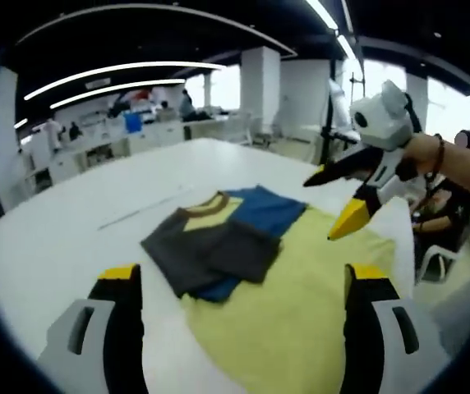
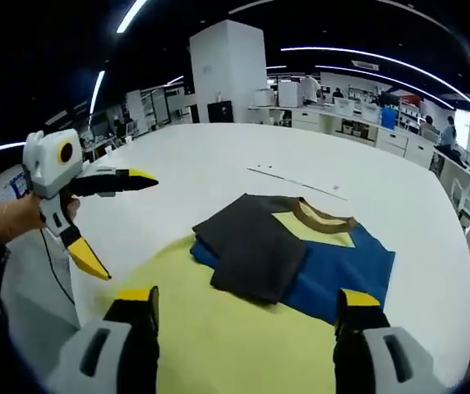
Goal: Fold the garment on the visible template until the final outline fits inside the template.
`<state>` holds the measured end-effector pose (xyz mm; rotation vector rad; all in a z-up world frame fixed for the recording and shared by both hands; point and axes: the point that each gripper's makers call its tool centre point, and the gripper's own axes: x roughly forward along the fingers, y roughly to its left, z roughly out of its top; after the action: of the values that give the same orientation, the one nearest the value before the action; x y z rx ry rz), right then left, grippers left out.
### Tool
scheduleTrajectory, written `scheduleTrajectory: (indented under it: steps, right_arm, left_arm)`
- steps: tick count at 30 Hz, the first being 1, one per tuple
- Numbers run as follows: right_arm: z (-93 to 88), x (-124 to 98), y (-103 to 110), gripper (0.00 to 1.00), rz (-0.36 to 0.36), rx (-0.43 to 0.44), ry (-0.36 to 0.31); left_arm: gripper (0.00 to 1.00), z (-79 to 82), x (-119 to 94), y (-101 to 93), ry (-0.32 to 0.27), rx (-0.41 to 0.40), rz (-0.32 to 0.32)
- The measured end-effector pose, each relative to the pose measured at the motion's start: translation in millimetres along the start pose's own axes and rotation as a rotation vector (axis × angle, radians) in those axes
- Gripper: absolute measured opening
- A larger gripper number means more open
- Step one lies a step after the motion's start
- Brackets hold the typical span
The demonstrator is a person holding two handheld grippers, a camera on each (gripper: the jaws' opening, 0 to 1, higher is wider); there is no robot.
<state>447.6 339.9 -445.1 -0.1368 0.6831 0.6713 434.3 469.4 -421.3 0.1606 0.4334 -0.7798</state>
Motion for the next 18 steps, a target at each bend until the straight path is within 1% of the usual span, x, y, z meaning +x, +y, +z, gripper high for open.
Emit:
scheduleTrajectory:
  steps: [3, 8, 12, 14, 16, 18]
  right_arm:
    - [4.7, 11, 6, 0.85, 0.019, -0.007, -0.008]
    - [9.6, 29, 16, 0.78, 0.058, -0.050, -0.015]
    - [12.7, 42, 18, 0.73, 0.065, -0.068, -0.020]
    - [14.4, 48, 20, 0.68, 0.068, -0.060, -0.029]
    - [14.5, 54, 23, 0.63, 0.069, -0.057, -0.030]
    - [14.3, 61, 25, 0.62, 0.070, -0.061, -0.028]
  left_arm:
    - [0.99, -3.8, -6, 0.6, 0.006, -0.009, 0.006]
    - [0.99, -9.0, -12, 2.1, 0.019, -0.013, 0.018]
    - [0.98, -13.1, -18, 4.4, 0.032, 0.007, 0.044]
    - [0.98, -15.0, -20, 4.6, 0.040, 0.028, 0.053]
    - [0.98, -15.9, -22, 4.0, 0.043, 0.029, 0.052]
    - [0.98, -16.7, -24, 4.3, 0.043, 0.035, 0.058]
